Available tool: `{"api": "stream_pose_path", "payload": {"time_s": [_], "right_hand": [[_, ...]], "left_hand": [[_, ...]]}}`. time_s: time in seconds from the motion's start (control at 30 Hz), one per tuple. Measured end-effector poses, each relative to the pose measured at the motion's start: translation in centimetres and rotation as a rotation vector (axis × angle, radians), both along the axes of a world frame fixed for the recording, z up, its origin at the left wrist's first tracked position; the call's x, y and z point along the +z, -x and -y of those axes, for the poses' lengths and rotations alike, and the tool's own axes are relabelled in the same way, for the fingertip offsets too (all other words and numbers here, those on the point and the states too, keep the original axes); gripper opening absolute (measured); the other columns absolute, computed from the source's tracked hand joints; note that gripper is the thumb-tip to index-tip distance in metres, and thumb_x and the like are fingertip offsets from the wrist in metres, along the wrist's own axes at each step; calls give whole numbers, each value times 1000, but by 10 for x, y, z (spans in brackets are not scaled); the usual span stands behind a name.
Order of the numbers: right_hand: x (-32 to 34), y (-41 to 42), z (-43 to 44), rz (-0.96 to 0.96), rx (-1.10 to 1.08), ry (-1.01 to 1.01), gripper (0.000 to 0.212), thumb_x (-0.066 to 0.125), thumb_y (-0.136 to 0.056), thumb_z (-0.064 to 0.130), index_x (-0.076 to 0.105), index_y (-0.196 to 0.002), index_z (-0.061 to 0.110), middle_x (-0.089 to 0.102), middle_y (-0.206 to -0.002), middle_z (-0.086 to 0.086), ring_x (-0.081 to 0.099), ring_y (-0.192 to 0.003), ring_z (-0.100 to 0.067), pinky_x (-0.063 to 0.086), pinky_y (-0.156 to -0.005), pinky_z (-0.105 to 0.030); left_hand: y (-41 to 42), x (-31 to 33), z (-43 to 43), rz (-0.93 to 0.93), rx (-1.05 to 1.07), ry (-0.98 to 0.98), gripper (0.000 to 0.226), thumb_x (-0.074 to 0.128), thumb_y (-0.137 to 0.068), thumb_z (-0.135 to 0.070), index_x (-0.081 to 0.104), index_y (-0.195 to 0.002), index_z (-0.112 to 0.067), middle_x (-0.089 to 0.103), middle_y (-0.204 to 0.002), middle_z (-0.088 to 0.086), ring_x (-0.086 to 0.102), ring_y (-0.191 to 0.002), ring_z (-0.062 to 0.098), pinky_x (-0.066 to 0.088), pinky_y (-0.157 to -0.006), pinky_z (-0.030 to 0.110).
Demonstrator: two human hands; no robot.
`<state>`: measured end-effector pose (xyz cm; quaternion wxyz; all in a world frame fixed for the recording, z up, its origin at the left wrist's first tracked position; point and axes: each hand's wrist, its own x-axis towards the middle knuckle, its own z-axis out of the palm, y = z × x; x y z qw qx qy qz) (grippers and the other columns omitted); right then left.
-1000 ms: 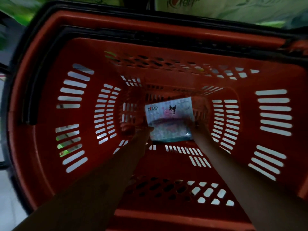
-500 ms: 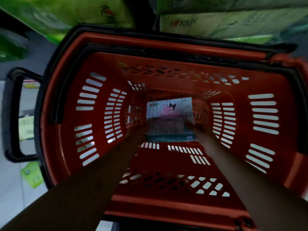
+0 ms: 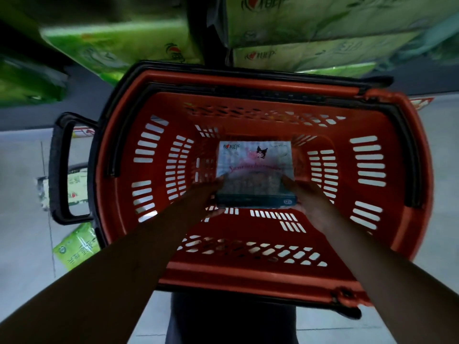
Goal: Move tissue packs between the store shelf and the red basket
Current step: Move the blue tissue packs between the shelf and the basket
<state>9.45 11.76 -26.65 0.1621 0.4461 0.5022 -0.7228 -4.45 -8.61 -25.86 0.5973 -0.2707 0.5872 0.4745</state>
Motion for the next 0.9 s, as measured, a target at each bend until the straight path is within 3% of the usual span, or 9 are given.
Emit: {"api": "stream_pose_path", "payload": {"time_s": [0.1, 0.23, 0.33, 0.43, 0.53, 0.73, 0.83, 0.9], "right_hand": [[19, -4, 4, -3, 4, -11, 41, 60, -80, 37, 61, -112, 11, 73, -95, 0, 72, -84, -11, 58, -73, -25], [49, -6, 9, -12, 12, -19, 35, 56, -85, 36, 62, -109, 12, 72, -97, -1, 70, -88, -14, 54, -68, -20], [73, -10, 10, -4, -12, -31, 32, 55, -88, 38, 62, -108, 15, 70, -100, 0, 67, -95, -17, 50, -76, -26], [96, -14, 8, 14, -12, -54, 56, 65, -76, 57, 63, -116, 17, 71, -109, -2, 67, -102, -19, 49, -94, -41], [116, -14, 3, 32, -46, -92, 48, 67, -75, 56, 68, -104, 18, 73, -104, -3, 67, -101, -21, 44, -101, -48], [171, -15, -1, -16, -77, -97, 35, 59, -84, 42, 66, -108, 16, 74, -101, -4, 70, -95, -23, 54, -89, -44], [201, -14, 0, -73, -113, -84, 30, 56, -88, 36, 66, -107, 15, 75, -96, -3, 72, -88, -23, 57, -73, -36], [220, -13, 2, -92, -134, -75, 30, 56, -88, 36, 66, -108, 16, 75, -97, -4, 72, -88, -24, 57, -74, -39]], "left_hand": [[-7, 20, 2, -24, 35, 5, 55, 70, -71, -37, 55, -119, -14, 65, -111, 9, 65, -96, 23, 57, -58, 29], [-14, 47, 8, -92, 52, 4, 48, 68, -76, -33, 54, -119, -15, 64, -116, 9, 63, -105, 26, 55, -70, 32], [-20, 69, 9, -142, 86, 14, 30, 64, -86, -28, 56, -113, -19, 65, -114, 7, 62, -105, 25, 54, -71, 31], [-24, 93, 5, -172, 153, 12, 23, 65, -85, -26, 62, -107, -20, 70, -108, 6, 66, -99, 24, 54, -74, 34], [-30, 117, 1, -186, 153, -41, 32, 68, -79, -31, 65, -108, -18, 73, -107, 7, 70, -97, 27, 55, -79, 38], [-31, 167, -8, -241, 169, -82, 43, 70, -76, -34, 65, -112, -12, 72, -109, 11, 68, -103, 30, 53, -90, 49], [-28, 197, -11, -292, 210, -115, 39, 69, -76, -31, 67, -109, -10, 74, -104, 12, 70, -98, 30, 56, -81, 43], [-25, 217, -12, -318, 211, -139, 42, 69, -76, -30, 65, -109, -5, 73, -104, 14, 71, -95, 31, 56, -72, 37]]}}
